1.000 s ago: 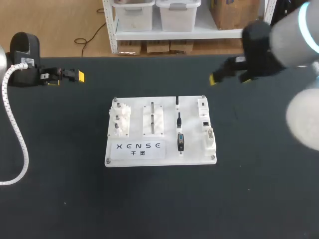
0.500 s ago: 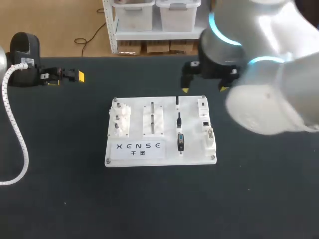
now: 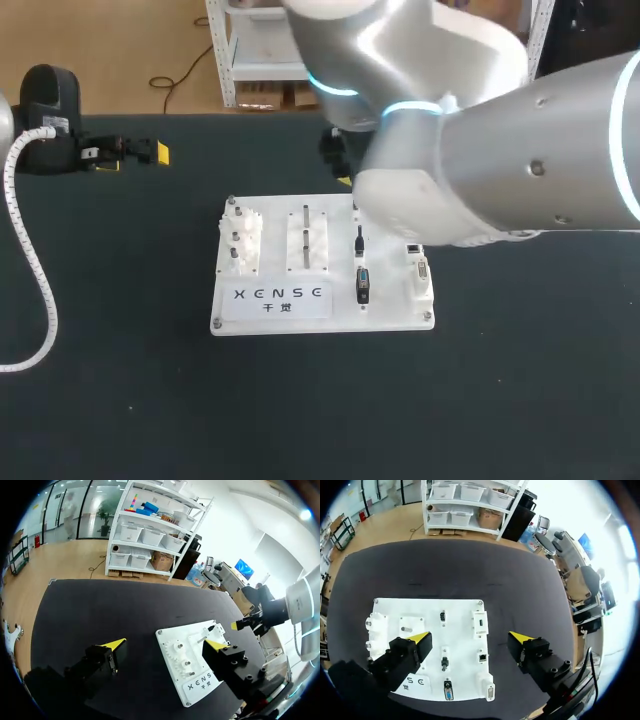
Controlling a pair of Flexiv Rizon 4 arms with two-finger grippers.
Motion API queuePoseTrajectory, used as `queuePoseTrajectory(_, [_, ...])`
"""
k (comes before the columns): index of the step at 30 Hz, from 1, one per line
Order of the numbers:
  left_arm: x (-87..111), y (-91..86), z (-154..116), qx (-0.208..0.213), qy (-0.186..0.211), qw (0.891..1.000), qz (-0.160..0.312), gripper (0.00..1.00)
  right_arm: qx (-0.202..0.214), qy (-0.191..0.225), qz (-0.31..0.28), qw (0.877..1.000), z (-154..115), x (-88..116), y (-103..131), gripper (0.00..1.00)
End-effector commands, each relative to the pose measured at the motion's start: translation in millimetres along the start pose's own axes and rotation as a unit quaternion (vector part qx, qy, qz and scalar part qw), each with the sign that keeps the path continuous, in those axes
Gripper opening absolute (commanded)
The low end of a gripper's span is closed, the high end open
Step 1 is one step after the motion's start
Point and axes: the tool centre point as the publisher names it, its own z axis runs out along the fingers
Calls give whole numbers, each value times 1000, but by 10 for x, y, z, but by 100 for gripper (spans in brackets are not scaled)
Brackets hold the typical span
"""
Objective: Insert the USB connector, Ethernet cable, and multi-pin plug into their matching sockets one by one.
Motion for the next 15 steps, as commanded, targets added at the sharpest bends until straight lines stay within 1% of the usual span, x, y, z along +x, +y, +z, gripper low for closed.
queuePoseTrajectory(1, [0, 0, 0, 0, 0, 1000, 0, 100, 6, -3, 1, 1000, -8, 21, 5, 100])
queuePoseTrajectory(8, [0, 0, 0, 0, 0, 1000, 0, 100, 6, -3, 1, 1000, -8, 21, 5, 100])
queuePoseTrajectory(10, [0, 0, 0, 0, 0, 1000, 0, 100, 3, 18, 4, 1000, 41, 27, 0, 100])
queuePoseTrajectory(12, [0, 0, 0, 0, 0, 1000, 0, 100, 7, 21, 6, 1000, 87, 15, 20, 100])
queuePoseTrajectory(15, [0, 0, 0, 0, 0, 1000, 0, 100, 1, 37, 14, 999, 159, -35, 80, 100])
